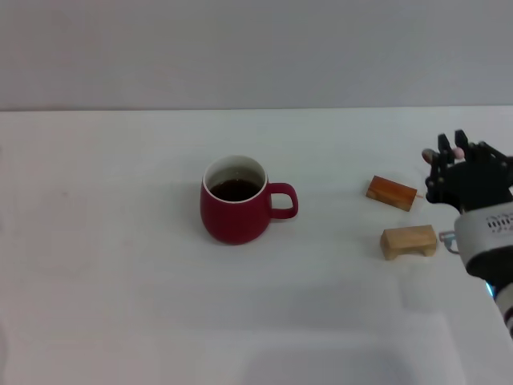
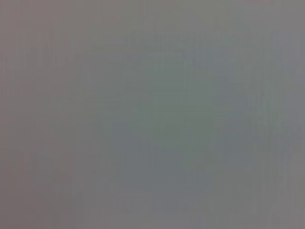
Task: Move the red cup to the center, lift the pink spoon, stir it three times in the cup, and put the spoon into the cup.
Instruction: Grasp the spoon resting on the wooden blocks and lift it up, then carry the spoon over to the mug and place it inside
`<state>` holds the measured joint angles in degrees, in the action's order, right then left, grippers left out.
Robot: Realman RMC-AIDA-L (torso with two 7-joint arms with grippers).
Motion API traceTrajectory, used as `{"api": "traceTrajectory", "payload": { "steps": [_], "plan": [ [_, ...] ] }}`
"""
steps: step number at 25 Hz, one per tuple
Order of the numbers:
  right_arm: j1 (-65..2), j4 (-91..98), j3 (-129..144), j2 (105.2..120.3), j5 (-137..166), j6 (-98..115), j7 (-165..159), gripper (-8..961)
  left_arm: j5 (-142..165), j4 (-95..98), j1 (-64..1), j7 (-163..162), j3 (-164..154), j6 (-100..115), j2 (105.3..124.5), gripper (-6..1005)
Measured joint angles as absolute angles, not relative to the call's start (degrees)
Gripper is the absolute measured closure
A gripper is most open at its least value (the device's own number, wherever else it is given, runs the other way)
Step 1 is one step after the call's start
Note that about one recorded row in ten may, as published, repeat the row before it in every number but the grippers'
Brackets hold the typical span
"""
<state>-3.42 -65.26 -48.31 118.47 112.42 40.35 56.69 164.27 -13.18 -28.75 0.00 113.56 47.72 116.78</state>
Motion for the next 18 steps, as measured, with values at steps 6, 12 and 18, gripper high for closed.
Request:
{"api": "traceTrajectory", "payload": {
  "steps": [6,12,18],
  "plan": [
    [-6.2,-66.2,-48.2,118.47,112.4,40.1,56.7,818,164.3,-13.2,-29.0,0.0,113.6,47.7,116.9,156],
    [-10.7,-66.7,-47.5,118.67,113.2,39.7,56.7,819,164.3,-13.2,-29.1,0.0,113.6,47.7,117.02,156],
    [-13.7,-67.3,-46.8,118.79,113.3,38.7,56.7,819,164.3,-13.2,-29.2,-0.3,113.6,47.7,117.02,155]
  ]
}}
